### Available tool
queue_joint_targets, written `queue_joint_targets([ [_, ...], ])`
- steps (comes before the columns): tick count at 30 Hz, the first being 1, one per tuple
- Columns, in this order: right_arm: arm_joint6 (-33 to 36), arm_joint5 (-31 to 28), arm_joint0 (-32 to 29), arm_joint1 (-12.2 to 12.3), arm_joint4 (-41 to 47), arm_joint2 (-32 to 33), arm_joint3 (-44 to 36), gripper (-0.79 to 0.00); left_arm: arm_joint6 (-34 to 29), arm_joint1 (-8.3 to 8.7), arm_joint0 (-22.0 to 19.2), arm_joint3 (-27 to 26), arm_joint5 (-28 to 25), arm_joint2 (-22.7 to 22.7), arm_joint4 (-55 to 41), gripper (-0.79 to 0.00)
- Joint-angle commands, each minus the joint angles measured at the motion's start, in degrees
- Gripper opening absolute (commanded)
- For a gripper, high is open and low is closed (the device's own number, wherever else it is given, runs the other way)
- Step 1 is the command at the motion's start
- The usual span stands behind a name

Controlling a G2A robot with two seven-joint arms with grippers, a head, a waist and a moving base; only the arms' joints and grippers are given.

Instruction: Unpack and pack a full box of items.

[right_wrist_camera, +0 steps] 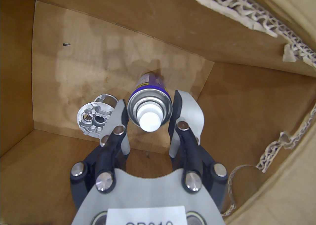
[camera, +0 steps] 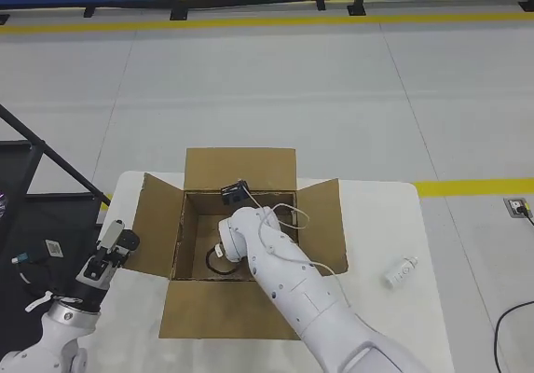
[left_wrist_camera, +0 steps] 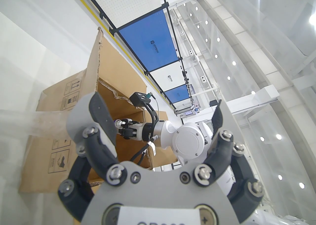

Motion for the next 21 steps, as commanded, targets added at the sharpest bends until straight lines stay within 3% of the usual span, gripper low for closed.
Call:
queue_joint_targets([
  [1,-0.3,-0.3,0.6,-0.2,0.5,0.1,0.9,-0.222,0.0,0.0,0.0,0.0,0.0,0.0,0.0,0.0],
  [6,-0.9,-1.0,1.2,-0.3,1.6,0.8,0.0,-0.206,0.0,0.0,0.0,0.0,0.0,0.0,0.0,0.0],
  [10,0.7,-1.7,-0.4,0.7,2.3,3.2,-9.0,-0.231,0.0,0.0,0.0,0.0,0.0,0.0,0.0,0.0],
  [11,2.7,-1.8,-1.3,1.2,1.2,3.9,-12.6,-0.163,0.0,0.0,0.0,0.0,0.0,0.0,0.0,0.0],
  [13,6.9,-3.6,-4.9,2.4,-0.5,5.7,-23.5,-0.12,0.0,0.0,0.0,0.0,0.0,0.0,0.0,0.0],
  [16,16.0,-8.2,-13.8,4.4,-4.9,8.9,-44.8,-0.148,0.0,0.0,0.0,0.0,0.0,0.0,0.0,0.0],
  [17,19.1,-9.8,-16.9,4.9,-6.5,9.5,-51.9,-0.123,0.0,0.0,0.0,0.0,0.0,0.0,0.0,0.0],
  [19,23.3,-12.8,-22.7,5.6,-8.0,10.9,-64.3,0.0,0.0,0.0,0.0,0.0,0.0,0.0,0.0,0.0],
  [21,25.4,-14.2,-27.0,6.2,-10.1,12.3,-72.5,0.0,0.0,0.0,0.0,0.0,0.0,0.0,0.0,0.0],
])
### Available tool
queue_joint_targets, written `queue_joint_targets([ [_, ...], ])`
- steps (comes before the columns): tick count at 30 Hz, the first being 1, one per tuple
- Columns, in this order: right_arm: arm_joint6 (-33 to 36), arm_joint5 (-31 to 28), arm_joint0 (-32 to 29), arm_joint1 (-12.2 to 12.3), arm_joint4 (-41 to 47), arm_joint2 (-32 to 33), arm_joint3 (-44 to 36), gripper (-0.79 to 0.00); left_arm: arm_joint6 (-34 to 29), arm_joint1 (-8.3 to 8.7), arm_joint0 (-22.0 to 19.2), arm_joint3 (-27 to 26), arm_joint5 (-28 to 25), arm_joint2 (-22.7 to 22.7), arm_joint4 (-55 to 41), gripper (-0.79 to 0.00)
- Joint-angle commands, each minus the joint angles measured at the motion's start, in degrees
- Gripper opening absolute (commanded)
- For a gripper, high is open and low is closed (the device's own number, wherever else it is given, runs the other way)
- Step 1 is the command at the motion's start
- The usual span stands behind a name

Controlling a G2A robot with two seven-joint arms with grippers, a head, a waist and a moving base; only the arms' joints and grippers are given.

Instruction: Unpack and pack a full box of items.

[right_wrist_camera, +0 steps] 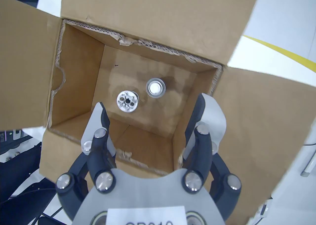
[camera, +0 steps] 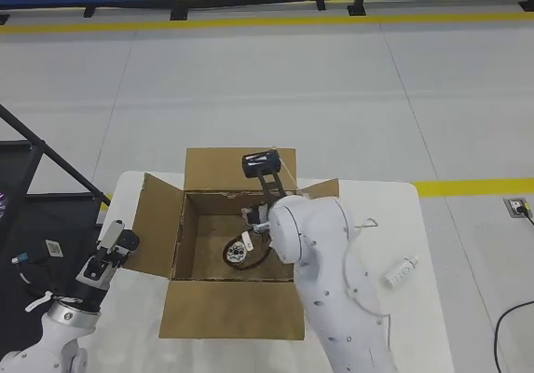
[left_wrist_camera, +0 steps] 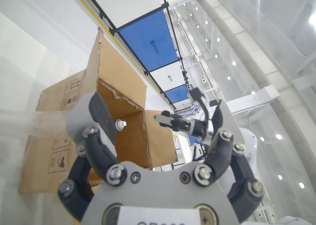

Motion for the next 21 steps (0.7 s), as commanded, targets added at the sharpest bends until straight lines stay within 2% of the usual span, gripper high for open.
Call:
queue_joint_targets([
  [1,2.1,-1.0,-4.8,0.5,-1.6,1.7,-11.4,0.0,0.0,0.0,0.0,0.0,0.0,0.0,0.0,0.0],
  [6,4.4,2.7,-9.7,1.3,-9.8,6.8,-20.8,0.0,0.0,0.0,0.0,0.0,0.0,0.0,0.0,0.0],
  [10,5.0,8.7,-11.3,1.6,-17.9,13.5,-20.7,0.0,0.0,0.0,0.0,0.0,0.0,0.0,0.0,0.0],
  [11,5.0,10.1,-11.4,1.7,-20.6,15.7,-19.5,0.0,0.0,0.0,0.0,0.0,0.0,0.0,0.0,0.0],
  [14,5.0,10.2,-11.2,1.7,-19.8,23.3,-15.0,0.0,0.0,0.0,0.0,0.0,0.0,0.0,0.0,0.0],
  [21,5.0,9.1,-4.0,3.1,-15.4,40.1,7.5,0.0,0.0,0.0,0.0,0.0,0.0,0.0,0.0,0.0],
])
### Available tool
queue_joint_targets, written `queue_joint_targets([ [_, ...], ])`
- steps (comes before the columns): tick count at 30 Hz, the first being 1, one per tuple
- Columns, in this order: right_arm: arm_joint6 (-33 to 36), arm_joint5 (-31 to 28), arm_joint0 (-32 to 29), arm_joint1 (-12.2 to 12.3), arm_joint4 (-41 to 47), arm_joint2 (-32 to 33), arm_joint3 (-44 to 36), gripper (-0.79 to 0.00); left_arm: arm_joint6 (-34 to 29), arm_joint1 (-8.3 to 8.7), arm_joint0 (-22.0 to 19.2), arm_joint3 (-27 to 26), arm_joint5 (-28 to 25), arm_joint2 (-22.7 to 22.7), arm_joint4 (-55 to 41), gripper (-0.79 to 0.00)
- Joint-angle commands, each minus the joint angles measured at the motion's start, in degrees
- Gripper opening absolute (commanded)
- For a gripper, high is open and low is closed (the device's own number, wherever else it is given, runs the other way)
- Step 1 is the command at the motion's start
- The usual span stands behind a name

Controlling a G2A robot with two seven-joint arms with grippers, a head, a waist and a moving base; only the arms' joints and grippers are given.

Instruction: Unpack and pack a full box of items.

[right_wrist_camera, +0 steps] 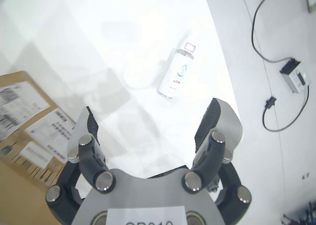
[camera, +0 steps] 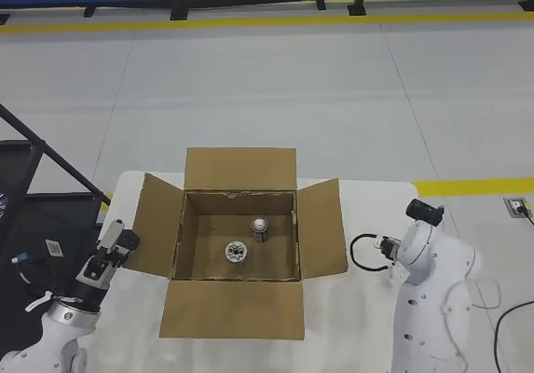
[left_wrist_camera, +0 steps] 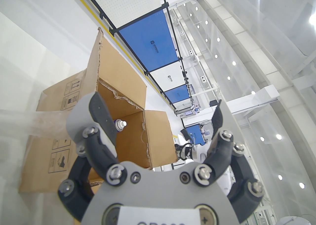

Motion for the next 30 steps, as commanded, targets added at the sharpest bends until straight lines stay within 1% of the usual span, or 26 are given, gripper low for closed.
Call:
queue_joint_targets([
  [1,0.0,-1.2,2.6,0.8,2.9,5.3,7.4,0.0,0.0,0.0,0.0,0.0,0.0,0.0,0.0,0.0],
  [3,-1.0,-1.5,4.1,1.7,4.8,8.9,12.0,0.0,0.0,0.0,0.0,0.0,0.0,0.0,0.0,0.0],
  [5,-3.4,-2.6,5.0,2.5,7.1,11.7,15.6,0.0,0.0,0.0,0.0,0.0,0.0,0.0,0.0,0.0],
  [7,-5.6,-3.1,5.5,3.2,8.1,13.5,18.0,-0.003,0.0,0.0,0.0,0.0,0.0,0.0,0.0,0.0],
  [8,-6.6,-3.3,5.6,3.4,8.6,14.2,18.8,-0.028,0.0,0.0,0.0,0.0,0.0,0.0,0.0,0.0],
  [9,-7.4,-3.6,5.7,3.7,9.1,14.6,19.3,-0.028,0.0,0.0,0.0,0.0,0.0,0.0,0.0,0.0],
  [10,-8.1,-3.8,5.7,3.9,9.4,14.8,19.6,-0.117,0.0,0.0,0.0,0.0,0.0,0.0,0.0,0.0],
  [11,-8.8,-3.8,5.7,4.1,9.5,14.9,19.9,-0.142,0.0,0.0,0.0,0.0,0.0,0.0,0.0,0.0],
  [12,-9.5,-3.6,5.7,4.2,9.5,14.8,19.9,-0.197,0.0,0.0,0.0,0.0,0.0,0.0,0.0,0.0],
  [13,-10.3,-3.6,5.6,4.3,9.6,14.7,20.0,-0.219,0.0,0.0,0.0,0.0,0.0,0.0,0.0,0.0],
  [14,-10.9,-3.6,5.4,4.4,9.9,14.5,19.9,-0.274,0.0,0.0,0.0,0.0,0.0,0.0,0.0,0.0],
  [16,-12.3,-3.0,5.0,4.5,9.8,14.0,19.6,-0.308,0.0,0.0,0.0,0.0,0.0,0.0,0.0,0.0],
  [18,-12.9,-2.1,4.7,4.6,9.4,13.2,19.3,-0.385,0.0,0.0,0.0,0.0,0.0,0.0,0.0,0.0],
  [19,-13.0,-1.7,4.6,4.6,9.4,12.7,19.2,-0.4,0.0,0.0,0.0,0.0,0.0,0.0,0.0,0.0],
  [29,-12.3,1.0,6.3,5.5,7.1,10.5,23.0,-0.422,0.0,0.0,0.0,0.0,0.0,0.0,0.0,0.0],
  [30,-12.3,1.2,6.5,5.6,6.9,10.4,23.5,-0.493,0.0,0.0,0.0,0.0,0.0,0.0,0.0,0.0],
])
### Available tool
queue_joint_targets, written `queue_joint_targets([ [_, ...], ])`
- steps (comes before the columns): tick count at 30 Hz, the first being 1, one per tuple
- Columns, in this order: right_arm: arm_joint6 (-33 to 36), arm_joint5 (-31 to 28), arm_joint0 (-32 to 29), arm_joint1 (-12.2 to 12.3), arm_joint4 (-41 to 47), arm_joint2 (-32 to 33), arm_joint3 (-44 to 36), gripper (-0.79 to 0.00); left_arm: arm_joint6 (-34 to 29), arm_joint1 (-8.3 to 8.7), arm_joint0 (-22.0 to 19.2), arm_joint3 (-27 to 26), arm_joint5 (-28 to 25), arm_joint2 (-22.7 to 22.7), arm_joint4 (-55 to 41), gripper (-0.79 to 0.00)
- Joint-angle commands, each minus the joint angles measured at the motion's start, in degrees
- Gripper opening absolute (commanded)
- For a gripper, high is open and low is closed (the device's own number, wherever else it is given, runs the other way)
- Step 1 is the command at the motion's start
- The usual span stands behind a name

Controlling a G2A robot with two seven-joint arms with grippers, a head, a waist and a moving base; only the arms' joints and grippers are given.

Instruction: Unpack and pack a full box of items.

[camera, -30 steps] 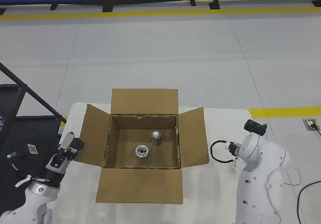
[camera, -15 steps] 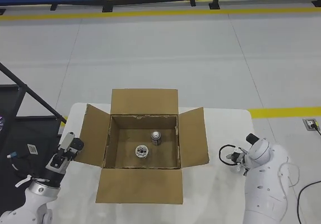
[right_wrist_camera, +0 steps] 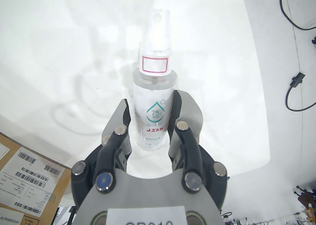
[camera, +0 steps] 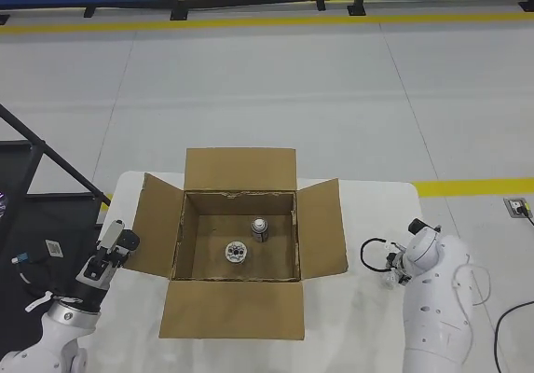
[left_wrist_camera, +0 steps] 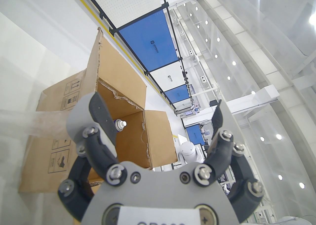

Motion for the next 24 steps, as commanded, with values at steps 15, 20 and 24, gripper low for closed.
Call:
queue_joint_targets([
  [15,-0.8,0.1,-7.7,-2.2,15.6,-16.0,-37.0,-0.785,0.0,0.0,0.0,0.0,0.0,0.0,0.0,0.0],
  [20,-0.5,-0.4,-8.1,-3.1,15.9,-30.8,-45.3,-0.785,0.0,0.0,0.0,0.0,0.0,0.0,0.0,0.0],
  [24,1.3,-2.4,-3.1,-3.7,15.9,-39.9,-38.5,-0.785,0.0,0.0,0.0,0.0,0.0,0.0,0.0,0.0],
])
